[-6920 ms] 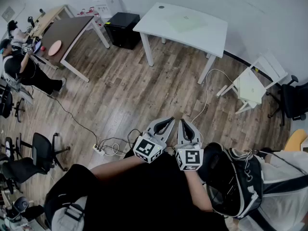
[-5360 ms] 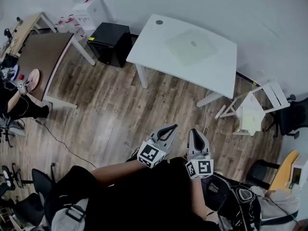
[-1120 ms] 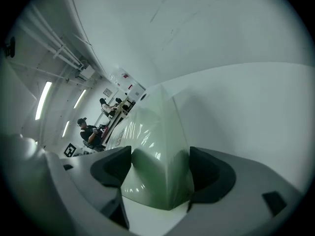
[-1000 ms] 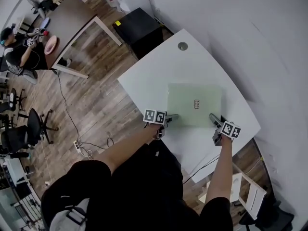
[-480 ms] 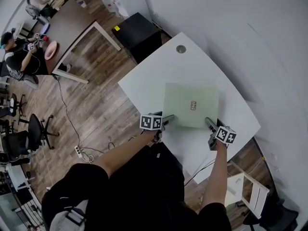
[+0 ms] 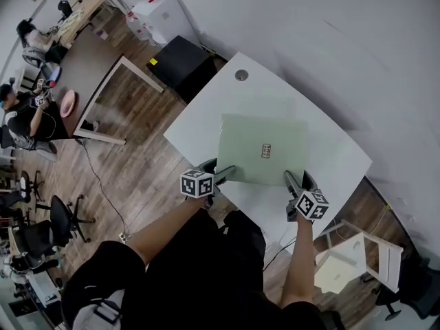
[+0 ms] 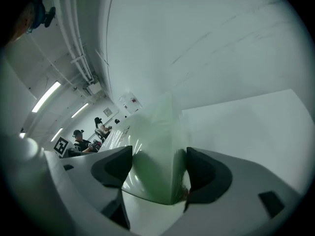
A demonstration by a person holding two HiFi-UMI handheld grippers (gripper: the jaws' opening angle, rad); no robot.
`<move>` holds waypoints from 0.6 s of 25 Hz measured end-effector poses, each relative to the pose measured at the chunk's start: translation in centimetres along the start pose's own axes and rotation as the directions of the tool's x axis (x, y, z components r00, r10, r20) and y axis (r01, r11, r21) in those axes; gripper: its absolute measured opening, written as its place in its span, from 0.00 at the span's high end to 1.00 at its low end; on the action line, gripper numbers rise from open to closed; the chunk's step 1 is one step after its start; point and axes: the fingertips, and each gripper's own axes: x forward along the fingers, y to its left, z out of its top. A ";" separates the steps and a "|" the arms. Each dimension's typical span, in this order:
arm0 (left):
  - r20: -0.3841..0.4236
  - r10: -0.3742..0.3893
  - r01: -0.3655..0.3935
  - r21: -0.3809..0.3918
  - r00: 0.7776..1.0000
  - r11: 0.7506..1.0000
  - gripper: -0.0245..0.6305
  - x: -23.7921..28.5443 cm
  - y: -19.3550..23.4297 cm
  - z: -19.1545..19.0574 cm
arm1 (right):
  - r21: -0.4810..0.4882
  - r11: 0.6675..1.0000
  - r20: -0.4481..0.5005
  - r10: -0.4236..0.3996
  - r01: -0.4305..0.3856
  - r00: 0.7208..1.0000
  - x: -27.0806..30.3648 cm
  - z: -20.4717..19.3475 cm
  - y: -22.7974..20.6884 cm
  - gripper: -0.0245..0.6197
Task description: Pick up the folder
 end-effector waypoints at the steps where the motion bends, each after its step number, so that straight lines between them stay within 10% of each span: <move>1: 0.001 -0.011 0.011 0.034 1.000 0.999 0.43 -0.3 -0.3 0.7 | 0.002 1.000 0.026 -0.012 0.012 1.000 -0.6 0.2 0.4 0.43; 15: -0.008 -0.229 0.224 0.244 0.973 0.944 0.43 -7.5 -4.0 3.2 | -0.020 0.971 0.291 -0.221 0.237 0.931 -10.9 -0.7 10.5 0.43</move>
